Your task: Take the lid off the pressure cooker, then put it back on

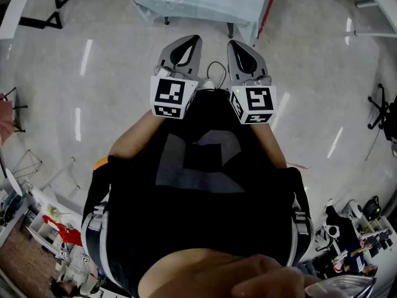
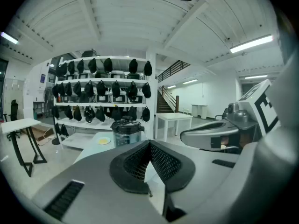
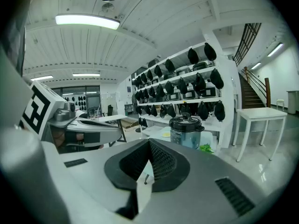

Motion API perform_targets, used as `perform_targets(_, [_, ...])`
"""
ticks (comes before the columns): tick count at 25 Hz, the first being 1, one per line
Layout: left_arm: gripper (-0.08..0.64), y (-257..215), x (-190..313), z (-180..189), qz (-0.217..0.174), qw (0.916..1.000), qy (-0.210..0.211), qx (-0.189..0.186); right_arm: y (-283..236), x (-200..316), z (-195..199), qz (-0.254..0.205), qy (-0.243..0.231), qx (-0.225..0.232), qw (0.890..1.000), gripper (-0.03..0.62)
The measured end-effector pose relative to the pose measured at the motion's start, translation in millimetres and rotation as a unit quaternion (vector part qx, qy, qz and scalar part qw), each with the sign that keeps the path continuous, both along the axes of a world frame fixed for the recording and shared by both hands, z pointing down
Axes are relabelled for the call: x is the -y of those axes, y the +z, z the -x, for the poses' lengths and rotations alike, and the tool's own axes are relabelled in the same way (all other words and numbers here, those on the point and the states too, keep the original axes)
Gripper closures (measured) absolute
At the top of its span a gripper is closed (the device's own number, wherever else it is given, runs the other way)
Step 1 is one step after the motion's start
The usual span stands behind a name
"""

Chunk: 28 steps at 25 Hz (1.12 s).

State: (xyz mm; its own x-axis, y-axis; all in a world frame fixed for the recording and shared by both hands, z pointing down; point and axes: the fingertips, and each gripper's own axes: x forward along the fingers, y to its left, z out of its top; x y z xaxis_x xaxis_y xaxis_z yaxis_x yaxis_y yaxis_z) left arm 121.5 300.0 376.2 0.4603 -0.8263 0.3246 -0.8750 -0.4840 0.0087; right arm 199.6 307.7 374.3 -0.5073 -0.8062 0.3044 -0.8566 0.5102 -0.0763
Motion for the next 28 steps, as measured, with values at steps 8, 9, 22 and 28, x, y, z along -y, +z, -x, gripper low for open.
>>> perform_targets(8, [0.553, 3.2, 11.9, 11.2, 0.001, 1.0000, 0.008, -0.001, 4.8, 13.2, 9.9, 0.005, 0.010, -0.001, 1.000, 0.580])
perform_targets(9, [0.554, 2.8, 14.7, 12.1, 0.001, 0.9999, 0.011, -0.001, 3.9, 15.8, 11.7, 0.004, 0.011, -0.001, 1.000, 0.580])
perform_targets(22, [0.554, 1.2, 90.0, 35.5, -0.002, 0.9984, 0.057, -0.008, 5.3, 88.1, 26.0, 0.022, 0.077, 0.017, 0.997, 0.578])
perform_targets(28, [0.553, -14.6, 131.5, 56.1, -0.003, 0.9959, 0.089, -0.019, -15.0, 126.6, 44.0, 0.013, 0.116, 0.009, 0.993, 0.578])
